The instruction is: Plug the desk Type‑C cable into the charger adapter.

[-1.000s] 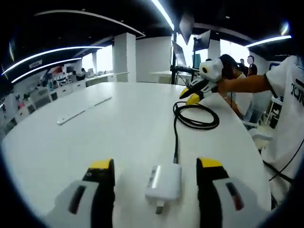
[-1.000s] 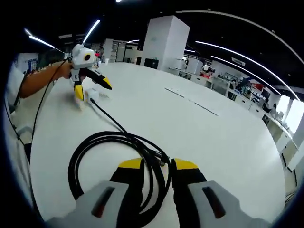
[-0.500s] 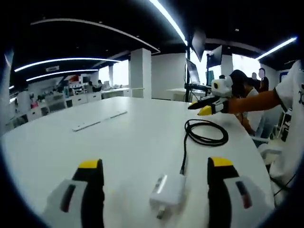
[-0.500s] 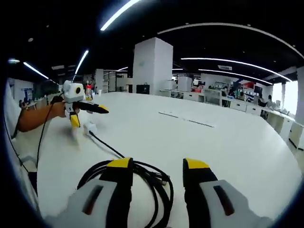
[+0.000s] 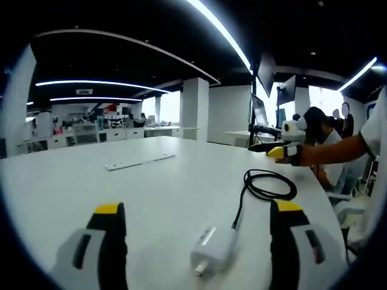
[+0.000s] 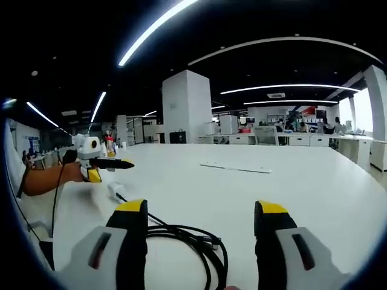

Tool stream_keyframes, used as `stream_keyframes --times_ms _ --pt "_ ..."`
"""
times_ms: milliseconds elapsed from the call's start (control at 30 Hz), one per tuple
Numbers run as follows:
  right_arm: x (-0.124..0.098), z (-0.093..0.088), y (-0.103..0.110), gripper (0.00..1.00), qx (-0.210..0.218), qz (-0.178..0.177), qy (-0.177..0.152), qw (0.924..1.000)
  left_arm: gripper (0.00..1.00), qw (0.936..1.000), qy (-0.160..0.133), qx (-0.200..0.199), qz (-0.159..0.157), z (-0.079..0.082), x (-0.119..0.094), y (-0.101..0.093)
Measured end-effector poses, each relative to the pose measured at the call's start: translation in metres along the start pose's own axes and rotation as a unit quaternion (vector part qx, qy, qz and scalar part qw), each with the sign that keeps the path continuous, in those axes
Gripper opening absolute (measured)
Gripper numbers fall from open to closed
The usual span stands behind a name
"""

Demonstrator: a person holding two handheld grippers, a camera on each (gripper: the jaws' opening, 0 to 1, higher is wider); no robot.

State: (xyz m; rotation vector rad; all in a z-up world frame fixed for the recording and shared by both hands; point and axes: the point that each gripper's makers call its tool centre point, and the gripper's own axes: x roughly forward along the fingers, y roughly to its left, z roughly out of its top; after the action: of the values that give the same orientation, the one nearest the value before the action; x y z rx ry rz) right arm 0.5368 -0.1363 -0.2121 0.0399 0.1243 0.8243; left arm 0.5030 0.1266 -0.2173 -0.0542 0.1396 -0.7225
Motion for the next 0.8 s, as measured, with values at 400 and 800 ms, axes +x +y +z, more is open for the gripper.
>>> stream_keyframes --times_ms 400,800 --pt "-0.005 0.002 0.002 1.00 0.030 -0.009 -0.032 0.9990 1.00 0.9995 -0.018 -0.025 0.008 -0.001 -0.006 -0.008" --pt "-0.007 -0.003 0.000 1.00 0.023 -0.013 -0.025 0.9993 1.00 0.9994 -0.015 -0.027 0.014 -0.004 -0.011 -0.002"
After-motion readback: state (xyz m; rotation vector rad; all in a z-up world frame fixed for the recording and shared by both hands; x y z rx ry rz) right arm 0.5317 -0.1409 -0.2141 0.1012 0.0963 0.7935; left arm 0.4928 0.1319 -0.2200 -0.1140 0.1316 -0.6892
